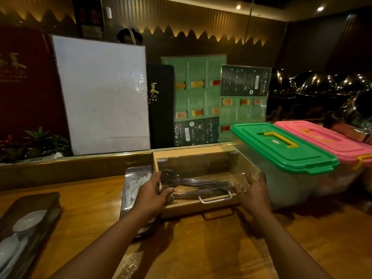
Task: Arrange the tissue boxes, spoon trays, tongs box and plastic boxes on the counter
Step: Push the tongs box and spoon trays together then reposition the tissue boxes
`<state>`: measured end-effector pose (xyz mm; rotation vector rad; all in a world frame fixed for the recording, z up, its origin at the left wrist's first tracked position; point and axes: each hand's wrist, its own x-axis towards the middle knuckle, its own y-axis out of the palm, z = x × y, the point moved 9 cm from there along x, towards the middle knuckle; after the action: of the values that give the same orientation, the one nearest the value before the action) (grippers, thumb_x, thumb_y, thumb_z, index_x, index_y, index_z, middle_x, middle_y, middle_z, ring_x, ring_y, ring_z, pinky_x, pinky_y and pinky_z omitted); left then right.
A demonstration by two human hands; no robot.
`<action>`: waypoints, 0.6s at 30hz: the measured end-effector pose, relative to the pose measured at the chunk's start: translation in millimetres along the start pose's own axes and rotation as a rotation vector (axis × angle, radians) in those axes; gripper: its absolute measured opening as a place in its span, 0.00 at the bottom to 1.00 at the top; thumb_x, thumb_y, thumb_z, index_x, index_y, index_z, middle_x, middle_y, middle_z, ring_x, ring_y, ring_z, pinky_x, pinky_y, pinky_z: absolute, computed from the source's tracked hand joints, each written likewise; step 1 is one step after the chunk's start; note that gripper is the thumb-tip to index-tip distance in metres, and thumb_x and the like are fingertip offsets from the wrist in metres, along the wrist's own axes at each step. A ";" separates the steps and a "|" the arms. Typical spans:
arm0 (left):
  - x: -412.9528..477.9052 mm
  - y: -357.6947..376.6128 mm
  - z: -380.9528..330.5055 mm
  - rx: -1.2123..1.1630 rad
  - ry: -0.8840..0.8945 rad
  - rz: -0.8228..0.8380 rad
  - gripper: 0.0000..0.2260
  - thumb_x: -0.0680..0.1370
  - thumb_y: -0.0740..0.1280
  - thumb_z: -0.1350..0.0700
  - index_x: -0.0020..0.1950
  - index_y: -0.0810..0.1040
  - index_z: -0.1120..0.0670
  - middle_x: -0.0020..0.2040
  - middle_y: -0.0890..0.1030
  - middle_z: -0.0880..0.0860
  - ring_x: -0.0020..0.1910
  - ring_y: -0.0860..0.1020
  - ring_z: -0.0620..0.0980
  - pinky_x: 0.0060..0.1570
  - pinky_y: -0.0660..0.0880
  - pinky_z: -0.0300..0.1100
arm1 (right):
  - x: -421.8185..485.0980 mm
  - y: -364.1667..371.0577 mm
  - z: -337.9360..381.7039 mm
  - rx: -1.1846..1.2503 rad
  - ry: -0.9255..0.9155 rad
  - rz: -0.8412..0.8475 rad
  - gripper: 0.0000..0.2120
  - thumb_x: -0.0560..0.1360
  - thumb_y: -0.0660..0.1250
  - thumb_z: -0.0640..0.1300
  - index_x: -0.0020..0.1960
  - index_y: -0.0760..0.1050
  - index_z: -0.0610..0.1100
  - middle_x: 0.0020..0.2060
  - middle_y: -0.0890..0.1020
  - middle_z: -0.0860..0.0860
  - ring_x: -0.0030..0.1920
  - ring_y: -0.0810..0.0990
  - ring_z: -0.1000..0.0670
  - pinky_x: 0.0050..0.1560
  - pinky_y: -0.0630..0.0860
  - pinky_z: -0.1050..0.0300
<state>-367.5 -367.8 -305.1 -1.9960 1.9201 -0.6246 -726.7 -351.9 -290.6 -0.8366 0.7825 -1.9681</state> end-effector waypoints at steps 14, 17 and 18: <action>-28.8 -31.9 4.3 -0.010 -0.033 -0.132 0.27 0.83 0.65 0.54 0.80 0.60 0.44 0.76 0.69 0.52 0.73 0.69 0.57 0.61 0.73 0.48 | -91.0 9.9 78.8 0.130 -0.390 -0.118 0.25 0.74 0.73 0.46 0.68 0.73 0.43 0.66 0.72 0.38 0.65 0.73 0.38 0.58 0.76 0.45; -39.7 -63.9 37.0 0.059 -0.115 -0.293 0.27 0.79 0.70 0.57 0.77 0.67 0.47 0.70 0.76 0.54 0.65 0.76 0.55 0.48 0.74 0.40 | -159.9 47.5 134.7 0.154 -0.605 0.077 0.23 0.76 0.66 0.56 0.70 0.71 0.53 0.65 0.74 0.48 0.63 0.73 0.50 0.58 0.76 0.54; -41.3 -68.9 48.7 0.068 -0.161 -0.294 0.27 0.77 0.71 0.57 0.76 0.69 0.48 0.68 0.77 0.54 0.62 0.78 0.55 0.44 0.74 0.38 | -178.9 60.6 152.6 0.118 -0.681 0.131 0.24 0.76 0.64 0.59 0.71 0.70 0.55 0.66 0.74 0.51 0.65 0.72 0.52 0.60 0.75 0.54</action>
<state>-283.9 -326.5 -316.7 -2.2294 1.5088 -0.5704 -503.3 -256.6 -295.2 -1.2469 0.3037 -1.4491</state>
